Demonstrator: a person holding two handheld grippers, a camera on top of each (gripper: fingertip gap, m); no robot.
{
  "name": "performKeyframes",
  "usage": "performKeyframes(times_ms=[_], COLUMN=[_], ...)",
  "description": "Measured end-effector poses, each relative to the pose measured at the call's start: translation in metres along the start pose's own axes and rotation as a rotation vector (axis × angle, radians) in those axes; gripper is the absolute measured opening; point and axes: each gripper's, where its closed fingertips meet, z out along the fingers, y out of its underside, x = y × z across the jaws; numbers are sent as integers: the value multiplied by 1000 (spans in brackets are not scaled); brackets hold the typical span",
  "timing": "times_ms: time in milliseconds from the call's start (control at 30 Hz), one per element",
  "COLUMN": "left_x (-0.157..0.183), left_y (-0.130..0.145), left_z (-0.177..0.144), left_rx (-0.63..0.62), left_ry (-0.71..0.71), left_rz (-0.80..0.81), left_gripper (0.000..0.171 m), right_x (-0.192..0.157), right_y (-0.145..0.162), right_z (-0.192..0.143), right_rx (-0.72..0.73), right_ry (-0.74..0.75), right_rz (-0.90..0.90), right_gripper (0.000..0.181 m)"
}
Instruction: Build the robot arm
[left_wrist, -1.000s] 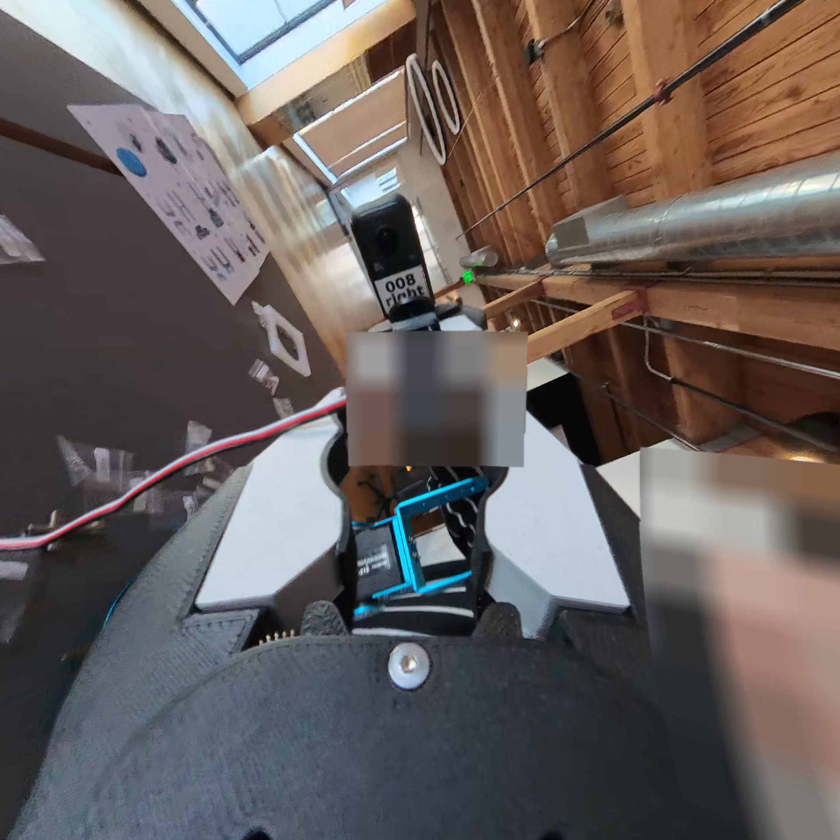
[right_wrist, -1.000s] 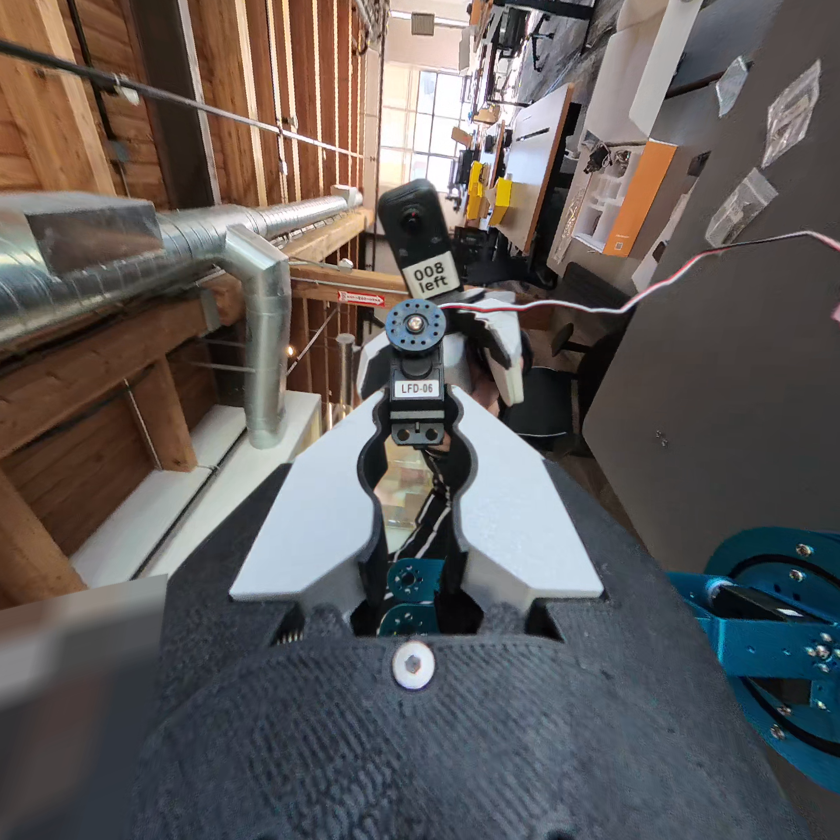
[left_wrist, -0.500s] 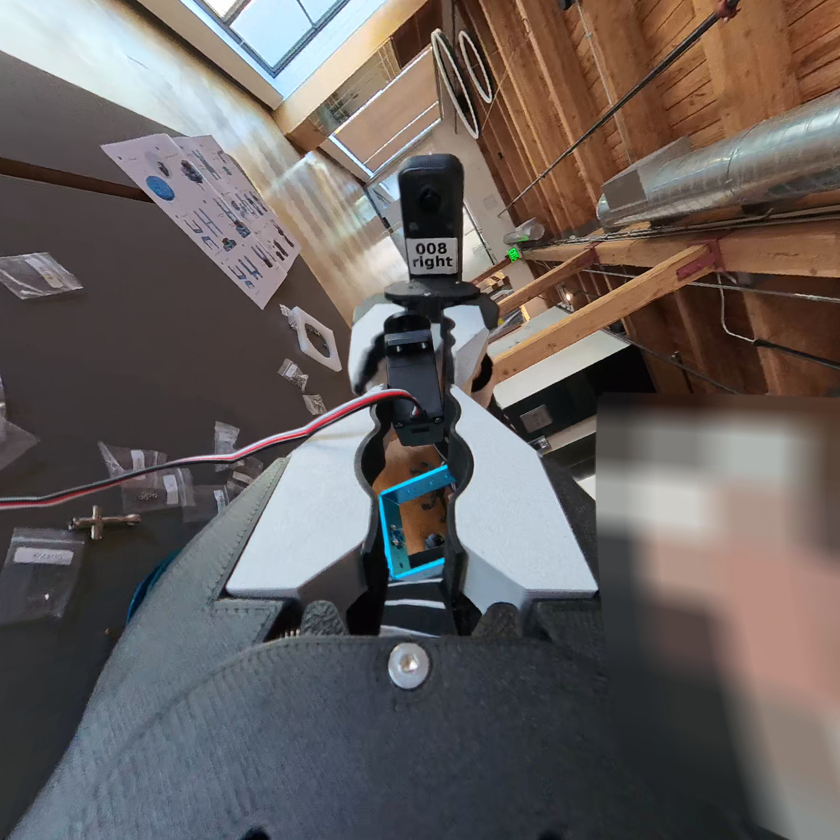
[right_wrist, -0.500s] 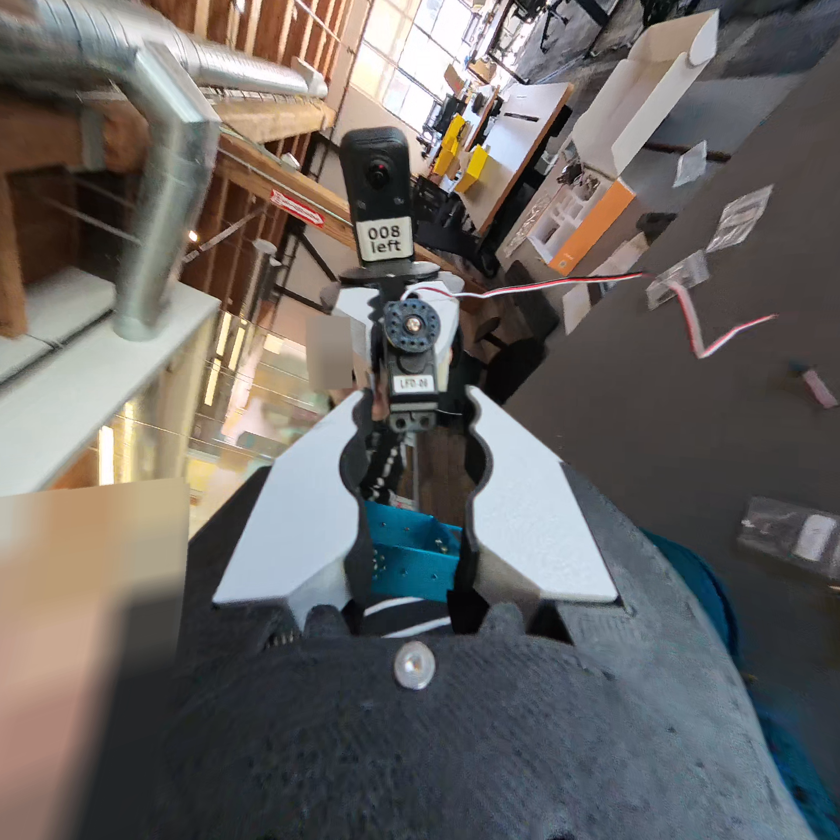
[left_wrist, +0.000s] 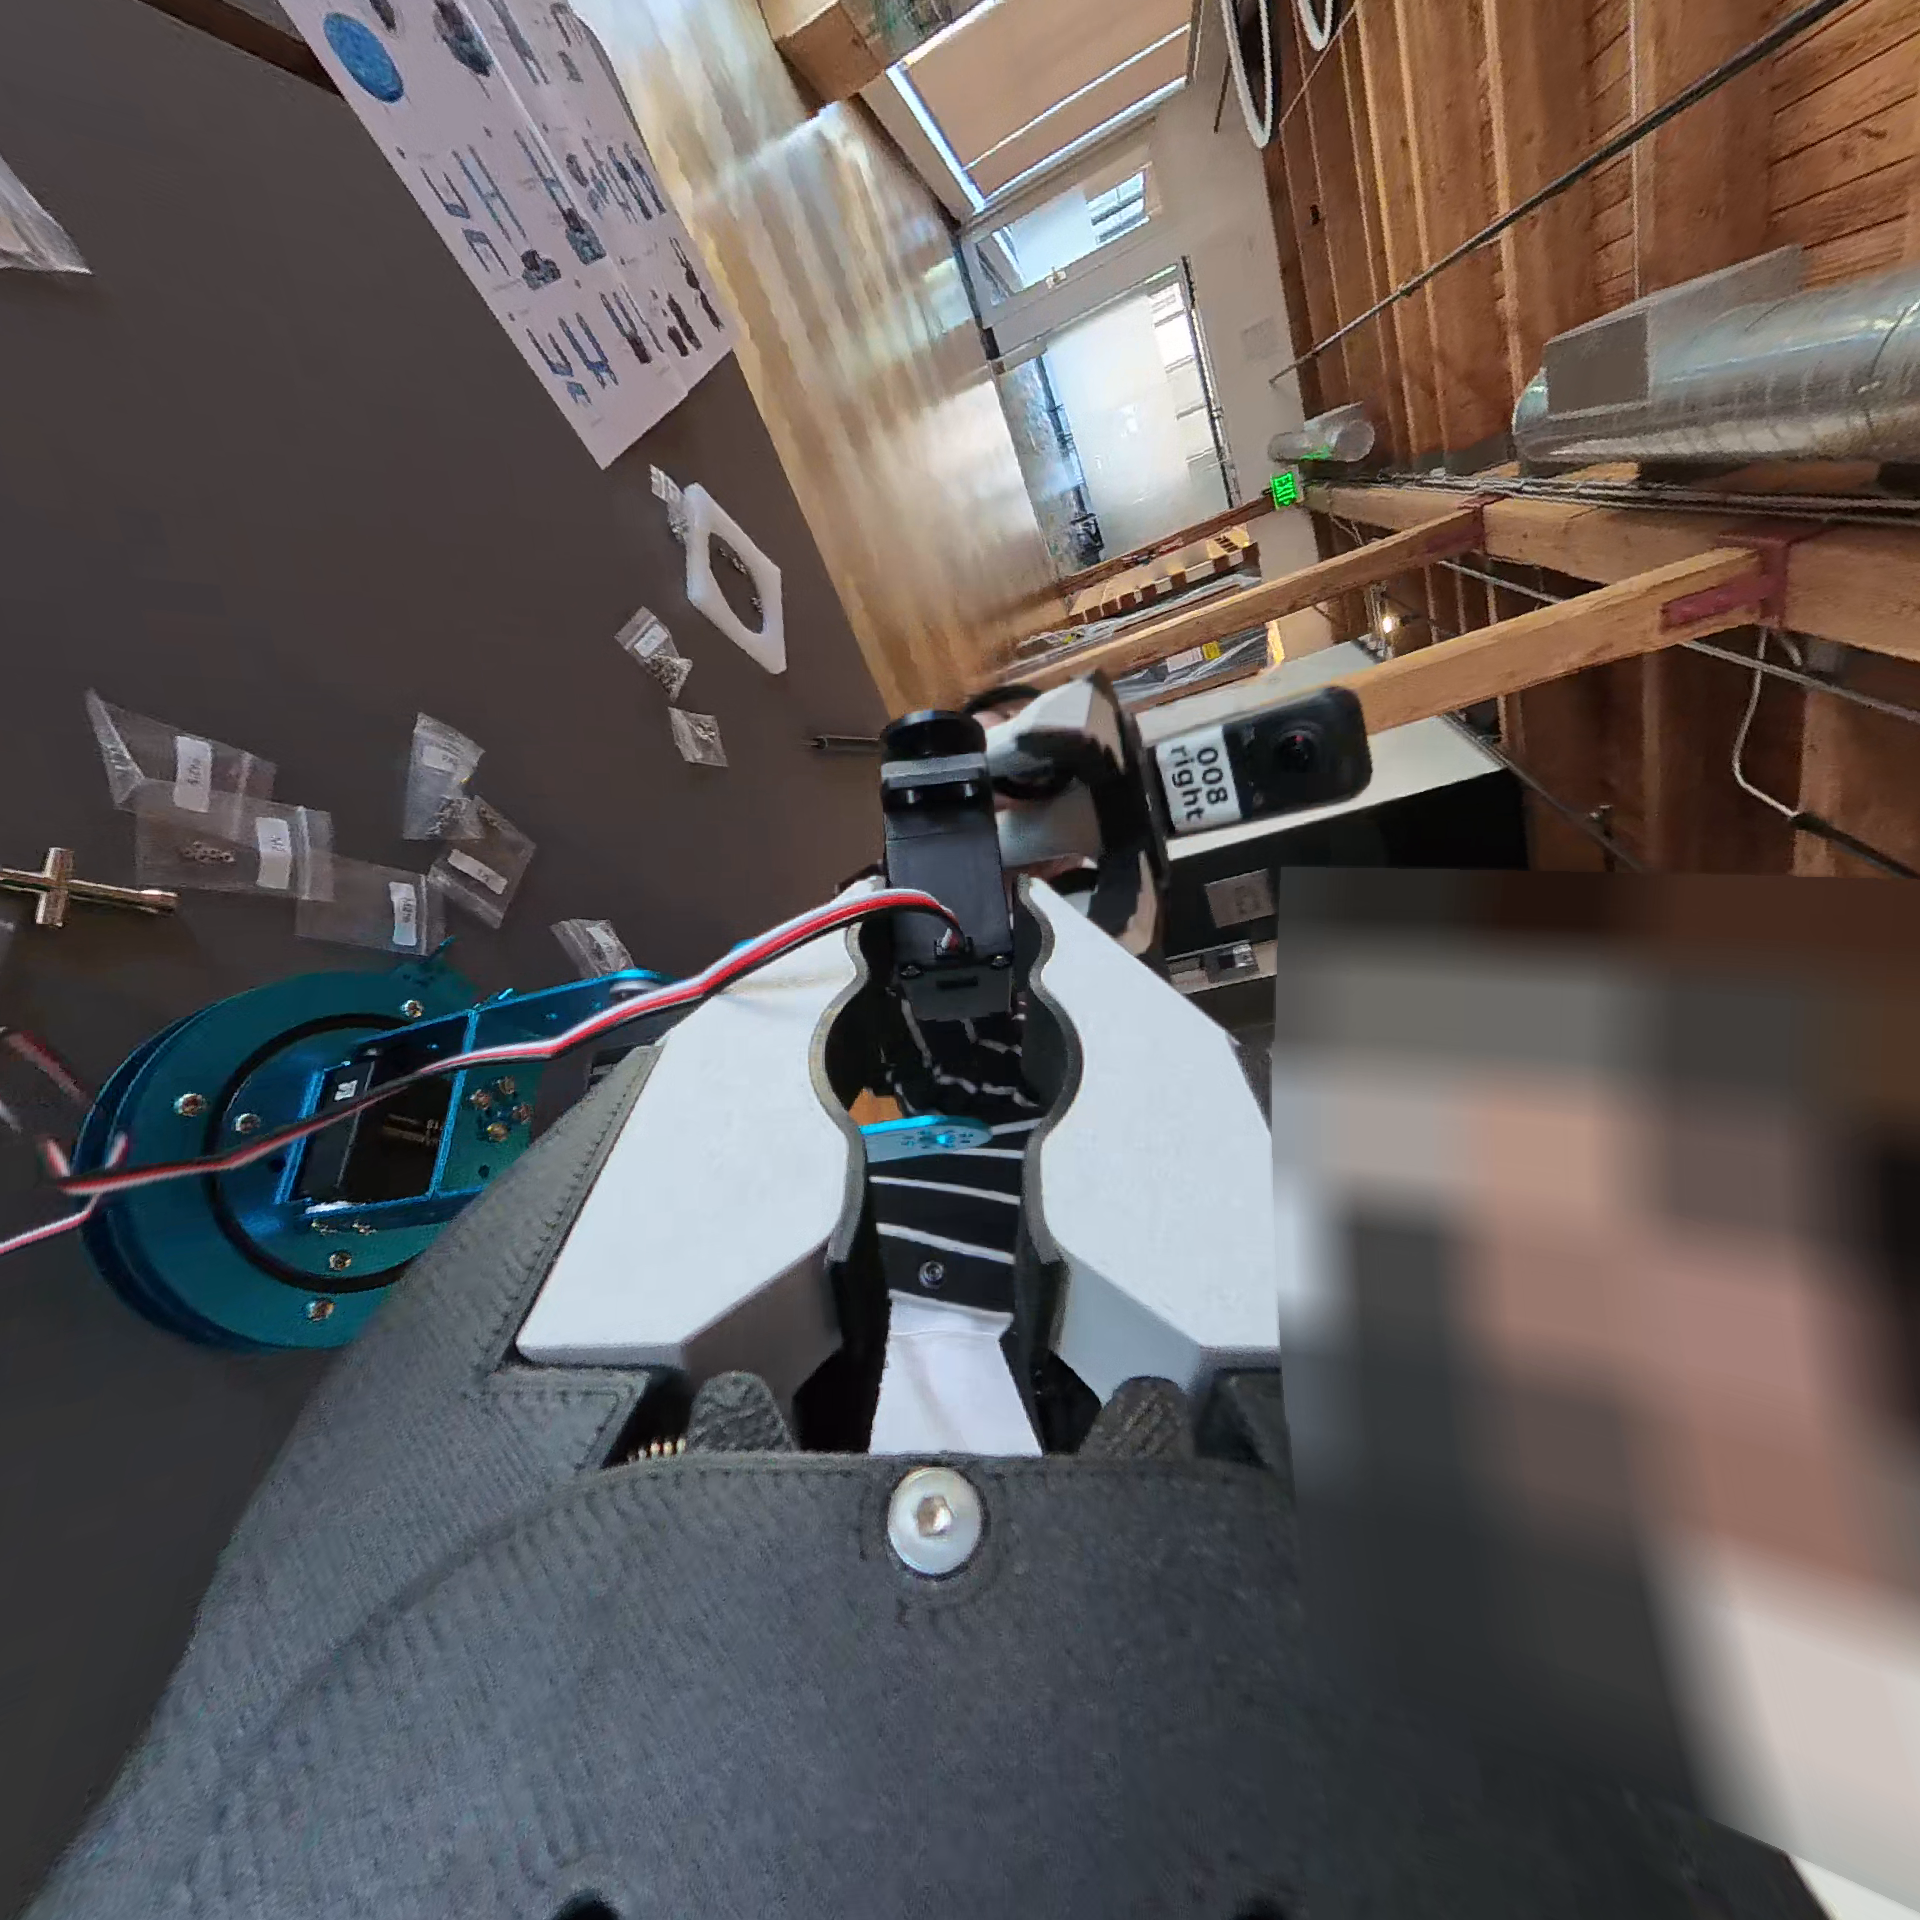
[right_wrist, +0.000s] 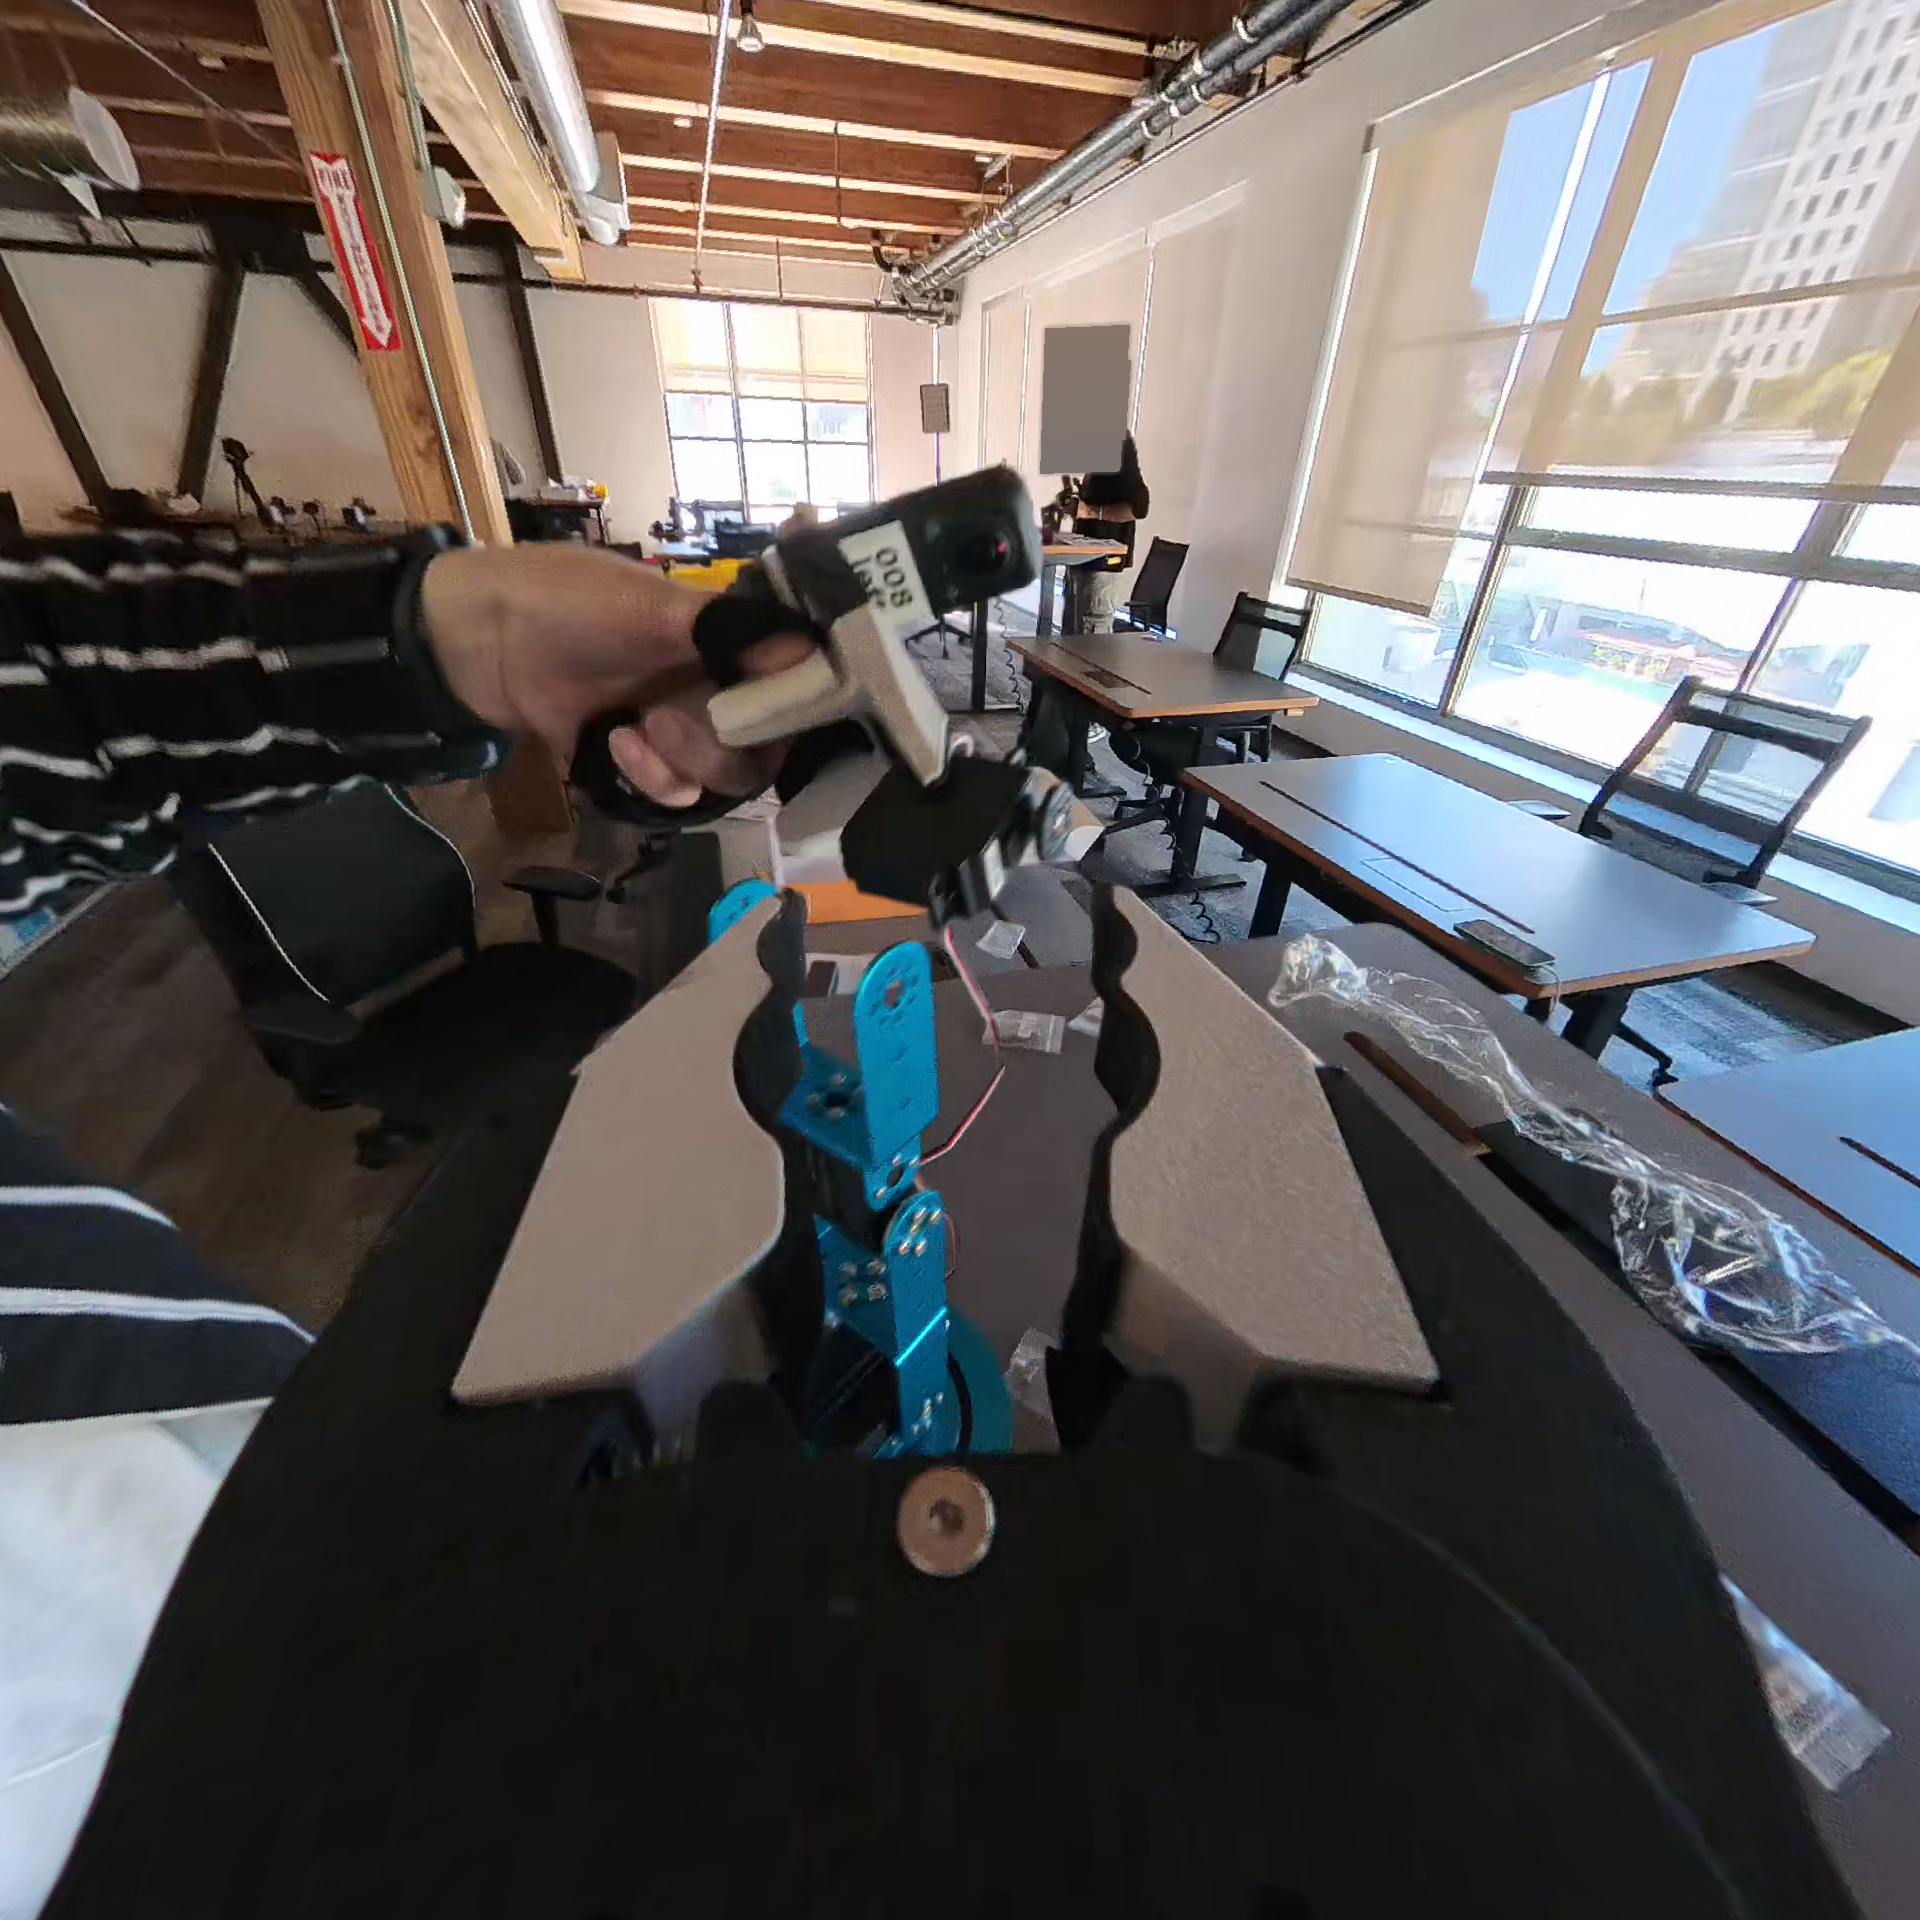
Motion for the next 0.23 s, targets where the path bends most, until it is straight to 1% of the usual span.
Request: performKeyframes(times_ms=[100, 233], left_x=[-3, -8], left_y=[8, 18], left_z=[1, 3], left_rx=[-16, -38], left_ry=[0, 5], left_rz=[-5, -21], left_gripper=[19, 20], right_x=[-11, -21], right_y=[17, 19], right_z=[4, 5], right_rx=[-8, 20], right_ry=[47, 144], right_rz=[-27, -115], right_gripper=[53, 48])
